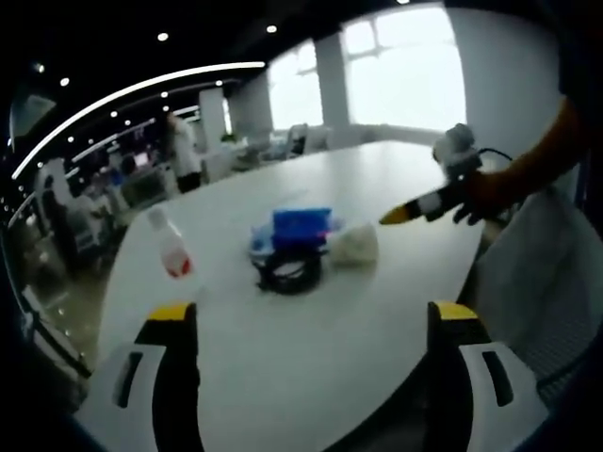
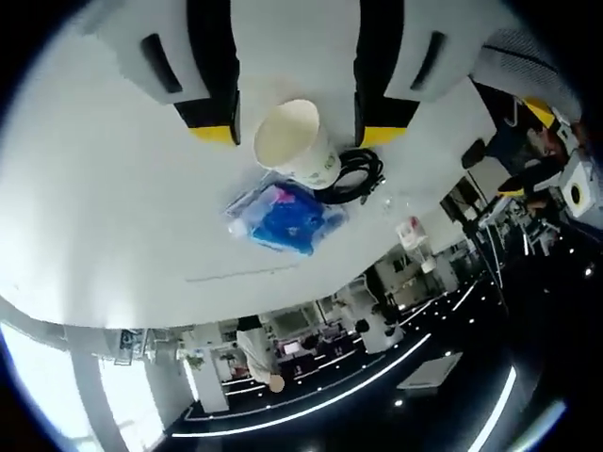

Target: Arrange the tabletop items into an orderly group along one side of the table until the central work area is clear of visible clutter.

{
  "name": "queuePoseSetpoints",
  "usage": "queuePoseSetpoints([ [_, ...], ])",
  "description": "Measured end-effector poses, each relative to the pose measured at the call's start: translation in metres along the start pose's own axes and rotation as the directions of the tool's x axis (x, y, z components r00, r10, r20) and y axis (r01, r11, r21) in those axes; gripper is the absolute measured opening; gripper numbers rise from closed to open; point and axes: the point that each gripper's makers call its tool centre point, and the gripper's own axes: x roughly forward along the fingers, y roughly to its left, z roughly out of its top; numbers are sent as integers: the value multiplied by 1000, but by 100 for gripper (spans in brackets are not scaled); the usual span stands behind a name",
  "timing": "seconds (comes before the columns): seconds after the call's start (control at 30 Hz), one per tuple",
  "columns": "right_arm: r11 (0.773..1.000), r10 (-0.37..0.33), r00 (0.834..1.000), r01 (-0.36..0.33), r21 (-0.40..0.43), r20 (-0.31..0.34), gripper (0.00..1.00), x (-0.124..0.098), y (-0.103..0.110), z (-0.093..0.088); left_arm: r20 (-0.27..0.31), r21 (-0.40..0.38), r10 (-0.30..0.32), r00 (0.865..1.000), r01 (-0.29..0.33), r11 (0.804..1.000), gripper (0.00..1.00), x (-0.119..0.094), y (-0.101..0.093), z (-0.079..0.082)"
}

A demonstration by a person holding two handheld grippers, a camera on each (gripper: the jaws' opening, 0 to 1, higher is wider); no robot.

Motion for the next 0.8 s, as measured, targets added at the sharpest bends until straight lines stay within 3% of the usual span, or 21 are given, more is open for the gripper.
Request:
queuePoseSetpoints([
  [0.3, 998, -16, 1000, 16, 54, -1, 40, 10, -3, -4, -5, -10, -4, 1000, 4, 1000, 99, 1, 0, -1],
  [0.8, 989, 18, 1000, -20, 144, 18, 36, 32, 10, -7, -26, 1, -35, 999, 35, 999, 100, 2, -6, -5],
])
